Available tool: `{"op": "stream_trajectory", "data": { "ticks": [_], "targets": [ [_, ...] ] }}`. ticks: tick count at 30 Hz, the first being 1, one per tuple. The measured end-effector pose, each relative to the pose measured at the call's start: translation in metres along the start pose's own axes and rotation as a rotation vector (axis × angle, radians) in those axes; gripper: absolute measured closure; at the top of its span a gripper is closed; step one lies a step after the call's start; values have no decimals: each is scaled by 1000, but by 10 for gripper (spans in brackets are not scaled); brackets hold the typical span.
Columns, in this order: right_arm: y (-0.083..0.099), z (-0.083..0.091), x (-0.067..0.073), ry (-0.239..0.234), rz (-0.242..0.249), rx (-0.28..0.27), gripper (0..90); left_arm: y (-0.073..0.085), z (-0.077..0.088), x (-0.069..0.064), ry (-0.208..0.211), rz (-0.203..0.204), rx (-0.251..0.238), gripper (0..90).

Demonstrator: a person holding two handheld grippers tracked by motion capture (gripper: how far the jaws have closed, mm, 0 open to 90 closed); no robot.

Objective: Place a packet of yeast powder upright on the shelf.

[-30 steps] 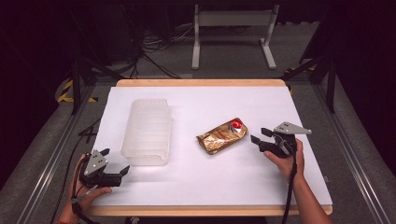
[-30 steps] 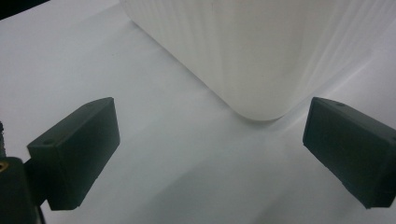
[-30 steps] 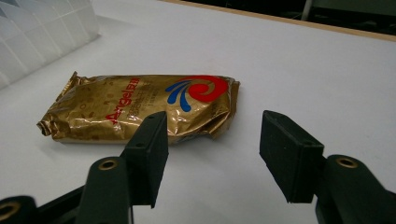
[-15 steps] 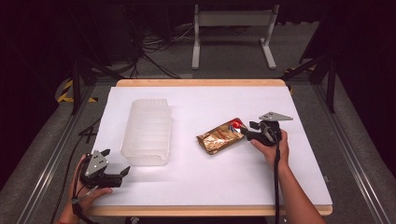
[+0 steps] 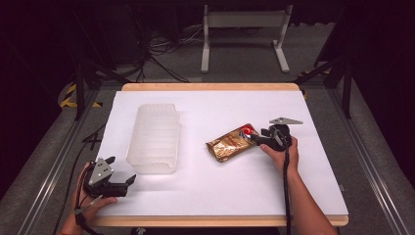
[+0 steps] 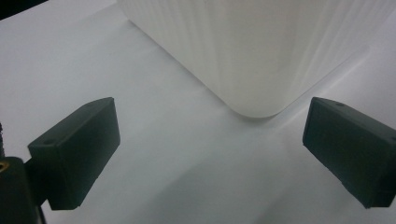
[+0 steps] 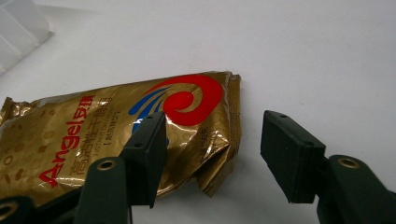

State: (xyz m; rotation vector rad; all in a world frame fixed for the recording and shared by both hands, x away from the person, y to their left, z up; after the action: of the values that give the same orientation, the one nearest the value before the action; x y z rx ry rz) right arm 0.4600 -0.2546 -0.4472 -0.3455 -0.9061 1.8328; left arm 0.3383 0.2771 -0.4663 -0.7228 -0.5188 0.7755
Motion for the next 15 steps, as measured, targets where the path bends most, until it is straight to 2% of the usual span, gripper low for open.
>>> {"op": "stream_trajectory", "data": {
  "ticks": [4,7,9,12,15],
  "targets": [
    [1,-4,1,-30,-8,14,450,0,0,0,2,0,1,48],
    [1,-4,2,-42,-11,11,513,0,0,0,-2,2,1,49],
    [2,-4,2,-60,-15,9,601,0,0,0,1,0,3,49],
    [3,-3,2,-59,-12,-1,729,0,0,0,0,-3,3,48],
    [4,-2,3,-65,-2,-19,813,0,0,0,-6,0,6,48]
  ]
}}
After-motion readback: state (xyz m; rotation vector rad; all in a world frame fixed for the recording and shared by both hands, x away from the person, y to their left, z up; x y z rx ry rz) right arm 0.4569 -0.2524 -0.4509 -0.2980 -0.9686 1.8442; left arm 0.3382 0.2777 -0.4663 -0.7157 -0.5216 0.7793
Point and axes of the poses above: each handheld gripper's, and its own axes: z roughly backward along the jaws, y roughly out of its underside, x roughly to its left, the point moved 2 cm from there along -z, roughly forward along the jaws, and after that the axes turned 7 degrees about x, right-handed, at the moved point
